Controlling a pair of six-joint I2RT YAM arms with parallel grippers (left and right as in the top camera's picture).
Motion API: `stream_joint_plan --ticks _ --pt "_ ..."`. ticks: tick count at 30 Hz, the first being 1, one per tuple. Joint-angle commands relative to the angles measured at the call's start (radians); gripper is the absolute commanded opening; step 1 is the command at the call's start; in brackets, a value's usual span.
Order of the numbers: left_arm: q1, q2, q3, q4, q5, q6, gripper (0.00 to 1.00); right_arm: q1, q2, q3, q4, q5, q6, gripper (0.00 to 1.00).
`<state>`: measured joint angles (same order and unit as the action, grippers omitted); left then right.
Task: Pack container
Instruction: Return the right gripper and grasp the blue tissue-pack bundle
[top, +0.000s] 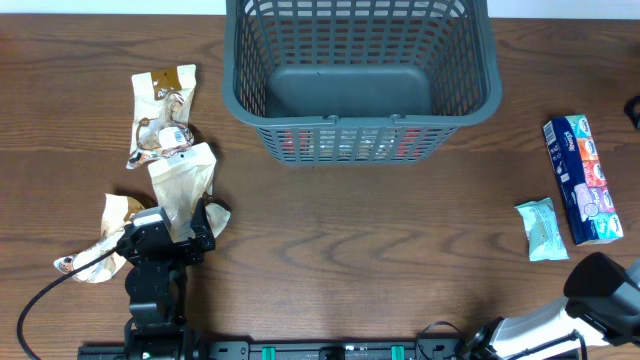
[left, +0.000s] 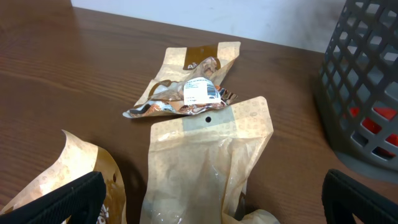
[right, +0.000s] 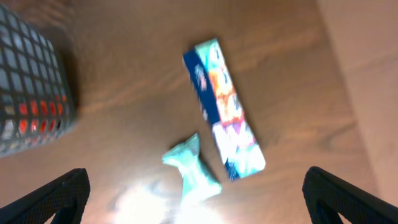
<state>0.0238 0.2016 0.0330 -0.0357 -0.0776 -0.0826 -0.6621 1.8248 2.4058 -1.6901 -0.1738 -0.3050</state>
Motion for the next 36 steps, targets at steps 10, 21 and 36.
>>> stream_joint_plan --ticks 10,21,36 --pt "-0.004 0.001 -0.020 -0.007 0.006 -0.009 0.99 0.018 -0.323 -0.529 0.064 -0.092 0.071 0.99" --pt "-0.004 0.001 -0.020 -0.007 0.006 -0.008 0.99 0.000 -0.452 -0.965 0.397 0.143 0.039 0.99" --pt "-0.004 0.001 -0.020 -0.007 0.006 -0.008 0.99 -0.005 -0.117 -0.985 0.707 0.114 -0.334 0.99"
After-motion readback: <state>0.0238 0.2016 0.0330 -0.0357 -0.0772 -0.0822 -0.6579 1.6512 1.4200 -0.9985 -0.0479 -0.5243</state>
